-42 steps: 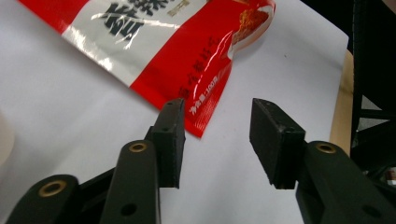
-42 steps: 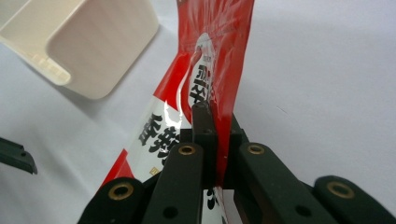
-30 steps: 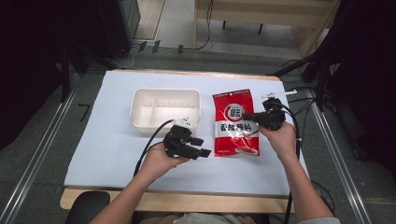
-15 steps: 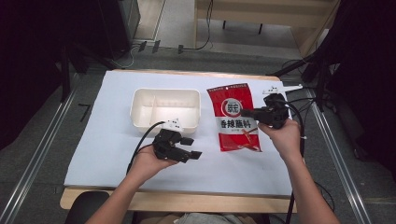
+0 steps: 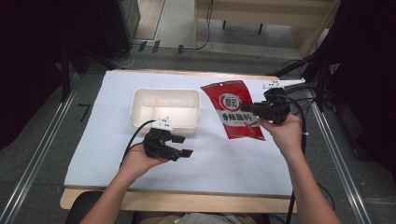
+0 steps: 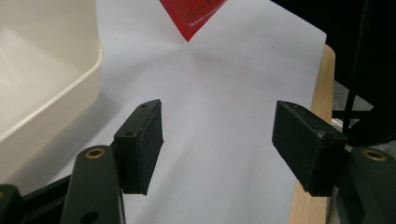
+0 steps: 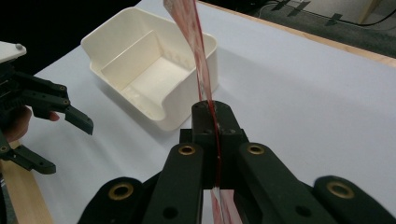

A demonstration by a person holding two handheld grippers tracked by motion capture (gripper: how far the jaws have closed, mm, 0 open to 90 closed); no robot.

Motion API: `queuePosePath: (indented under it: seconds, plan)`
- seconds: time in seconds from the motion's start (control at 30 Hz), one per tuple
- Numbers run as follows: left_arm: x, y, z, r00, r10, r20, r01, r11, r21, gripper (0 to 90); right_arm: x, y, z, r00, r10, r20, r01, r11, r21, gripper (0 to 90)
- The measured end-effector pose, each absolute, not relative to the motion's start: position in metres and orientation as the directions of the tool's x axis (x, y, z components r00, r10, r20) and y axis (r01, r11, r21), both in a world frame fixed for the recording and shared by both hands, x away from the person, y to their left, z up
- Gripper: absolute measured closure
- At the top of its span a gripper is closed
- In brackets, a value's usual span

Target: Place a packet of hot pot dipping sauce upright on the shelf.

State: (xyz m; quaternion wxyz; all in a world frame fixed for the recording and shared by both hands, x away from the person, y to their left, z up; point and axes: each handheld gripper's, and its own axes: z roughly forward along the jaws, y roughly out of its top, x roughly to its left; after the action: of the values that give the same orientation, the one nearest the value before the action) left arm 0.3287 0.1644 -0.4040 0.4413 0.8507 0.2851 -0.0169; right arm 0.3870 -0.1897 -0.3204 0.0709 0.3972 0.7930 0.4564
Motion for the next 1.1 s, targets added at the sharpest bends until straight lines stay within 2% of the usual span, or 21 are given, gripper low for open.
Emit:
queuePosePath:
  seconds: [0.27,0.67,1.1]
  plan:
    - [0.330,0.171,-0.407,0.828,0.497,-0.258,0.502,-0.454,0.736,34.2,0.397,-0.187,-0.302,-0.678,0.689,0.256,0.567,0.269,0.779,90.0]
    - [0.327,0.176,-0.407,0.822,0.500,-0.271,0.507,-0.429,0.747,34.0,0.414,-0.176,-0.281,-0.682,0.685,0.259,0.575,0.283,0.768,90.0]
    - [0.325,0.183,-0.407,0.818,0.501,-0.282,0.510,-0.406,0.758,34.0,0.432,-0.149,-0.255,-0.698,0.674,0.240,0.556,0.299,0.775,90.0]
